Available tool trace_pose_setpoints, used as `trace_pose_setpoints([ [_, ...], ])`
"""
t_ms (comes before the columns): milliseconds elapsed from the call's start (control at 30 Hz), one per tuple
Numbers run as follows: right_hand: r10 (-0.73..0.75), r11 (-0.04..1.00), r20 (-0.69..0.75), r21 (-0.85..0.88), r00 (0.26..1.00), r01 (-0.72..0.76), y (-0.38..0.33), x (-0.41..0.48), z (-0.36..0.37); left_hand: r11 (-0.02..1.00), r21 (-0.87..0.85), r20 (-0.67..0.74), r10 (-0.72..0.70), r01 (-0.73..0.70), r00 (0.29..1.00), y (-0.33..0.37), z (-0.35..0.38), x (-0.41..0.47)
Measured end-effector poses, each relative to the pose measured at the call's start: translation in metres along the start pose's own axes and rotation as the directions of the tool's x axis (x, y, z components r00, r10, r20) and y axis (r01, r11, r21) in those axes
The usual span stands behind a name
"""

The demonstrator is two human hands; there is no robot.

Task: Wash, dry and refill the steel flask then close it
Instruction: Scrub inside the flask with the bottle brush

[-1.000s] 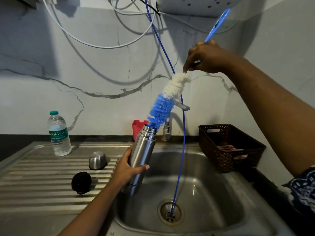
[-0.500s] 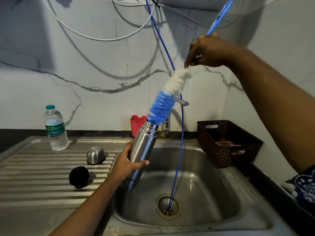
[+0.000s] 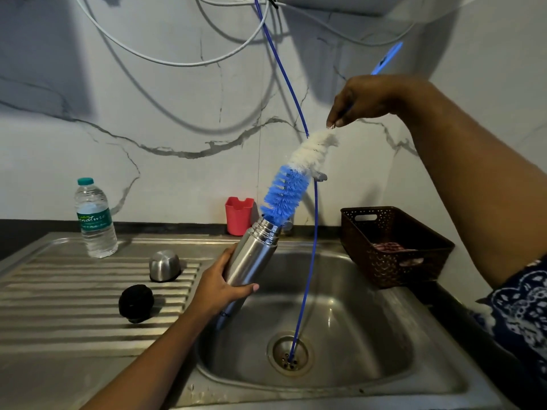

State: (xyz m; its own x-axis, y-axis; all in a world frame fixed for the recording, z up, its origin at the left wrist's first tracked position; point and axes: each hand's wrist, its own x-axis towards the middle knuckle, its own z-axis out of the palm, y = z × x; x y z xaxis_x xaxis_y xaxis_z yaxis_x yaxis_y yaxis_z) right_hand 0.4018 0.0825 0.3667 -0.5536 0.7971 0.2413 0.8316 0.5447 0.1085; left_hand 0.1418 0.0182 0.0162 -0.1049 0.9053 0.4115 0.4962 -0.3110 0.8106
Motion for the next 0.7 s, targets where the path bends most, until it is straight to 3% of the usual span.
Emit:
trace_pose_setpoints([
  [267,0.142,0.989,0.172,0.01,0.975,-0.146,-0.012,-0.004,-0.006,0.994,0.087,-0.084,0.068,-0.061,0.994,0.015,0.002,-0.005],
  [367,0.133,0.989,0.157,-0.084,0.979,-0.121,-0.031,-0.003,0.001,0.947,0.248,-0.022,0.215,-0.203,0.976,0.024,0.013,-0.011],
  [500,0.159,0.982,0.064,-0.117,0.985,-0.151,-0.036,-0.008,0.015,0.941,0.295,-0.042,0.185,-0.165,0.982,0.027,0.019,-0.015],
  [700,0.226,0.973,0.059,-0.047,0.972,-0.224,-0.022,-0.025,0.02,0.913,0.365,-0.059,0.216,-0.18,0.975,0.029,0.015,-0.017],
])
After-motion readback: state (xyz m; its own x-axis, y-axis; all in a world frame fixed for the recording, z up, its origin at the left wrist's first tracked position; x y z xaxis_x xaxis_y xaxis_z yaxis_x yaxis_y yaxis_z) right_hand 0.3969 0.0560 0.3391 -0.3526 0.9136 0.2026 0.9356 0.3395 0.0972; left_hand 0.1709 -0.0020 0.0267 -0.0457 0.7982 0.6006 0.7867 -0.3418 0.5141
